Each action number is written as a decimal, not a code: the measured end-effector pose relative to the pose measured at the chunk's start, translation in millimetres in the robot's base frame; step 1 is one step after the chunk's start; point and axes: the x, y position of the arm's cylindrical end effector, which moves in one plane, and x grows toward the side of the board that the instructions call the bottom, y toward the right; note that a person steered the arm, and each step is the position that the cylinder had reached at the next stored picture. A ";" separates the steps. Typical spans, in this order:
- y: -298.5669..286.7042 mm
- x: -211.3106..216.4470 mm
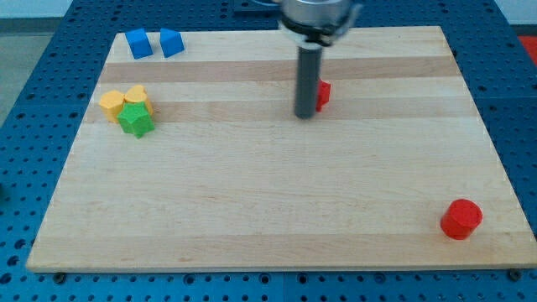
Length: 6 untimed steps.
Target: Keep the red star on the right side of the blue triangle
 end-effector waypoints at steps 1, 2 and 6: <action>47.7 -2.0; 83.1 11.7; -11.3 -121.5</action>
